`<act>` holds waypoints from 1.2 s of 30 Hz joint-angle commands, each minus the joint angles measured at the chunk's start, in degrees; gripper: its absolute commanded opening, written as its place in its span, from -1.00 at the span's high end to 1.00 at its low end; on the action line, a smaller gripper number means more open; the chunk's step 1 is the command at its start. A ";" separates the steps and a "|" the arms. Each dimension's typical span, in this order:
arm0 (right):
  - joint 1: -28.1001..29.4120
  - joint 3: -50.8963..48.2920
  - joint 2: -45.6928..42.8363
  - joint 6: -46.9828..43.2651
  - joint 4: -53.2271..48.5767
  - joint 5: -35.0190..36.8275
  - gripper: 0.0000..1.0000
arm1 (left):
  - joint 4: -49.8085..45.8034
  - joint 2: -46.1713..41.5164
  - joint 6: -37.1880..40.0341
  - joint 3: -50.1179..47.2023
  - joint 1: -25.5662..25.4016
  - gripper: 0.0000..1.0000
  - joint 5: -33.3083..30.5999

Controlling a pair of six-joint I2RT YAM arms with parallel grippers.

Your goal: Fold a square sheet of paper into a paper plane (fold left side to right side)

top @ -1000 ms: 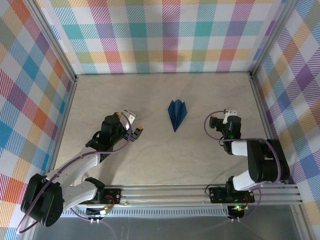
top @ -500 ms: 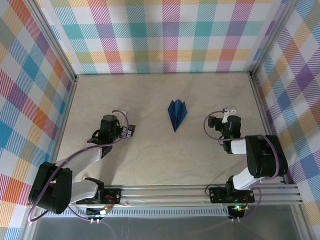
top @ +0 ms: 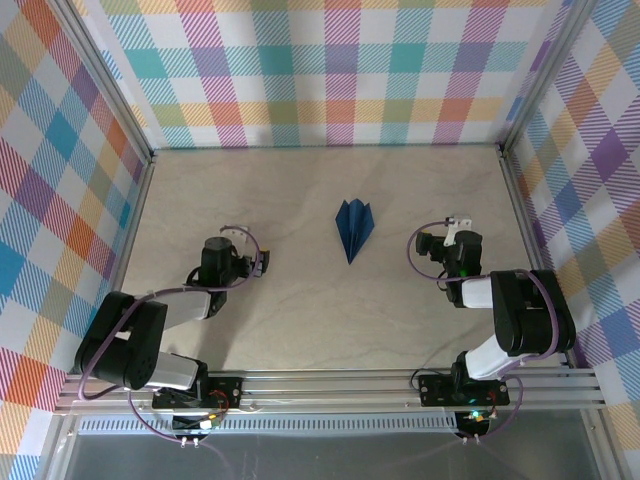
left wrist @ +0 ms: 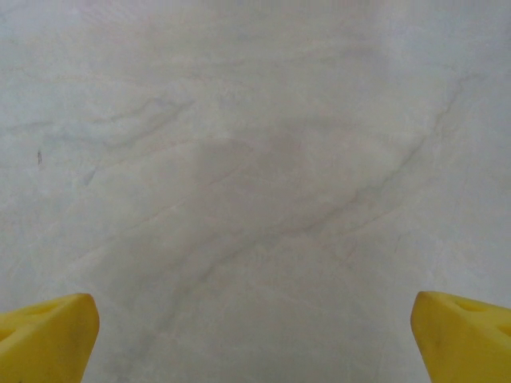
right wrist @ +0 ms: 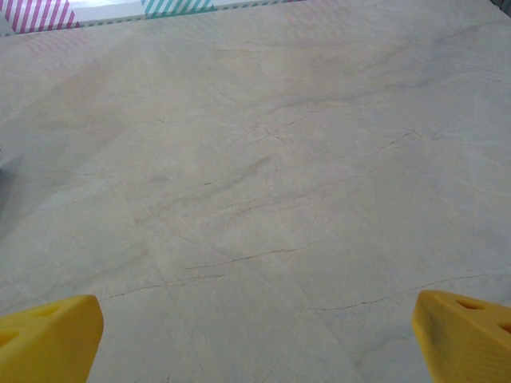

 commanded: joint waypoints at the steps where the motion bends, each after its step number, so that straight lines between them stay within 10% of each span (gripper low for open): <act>1: -0.39 0.84 -0.51 -1.06 2.23 -0.79 -0.97 | 3.43 -0.31 -0.97 1.30 0.75 -0.99 2.68; 36: -0.36 0.83 -0.51 -1.07 2.30 -0.79 -0.97 | 6.00 -1.24 1.45 -0.58 1.22 -0.99 -2.10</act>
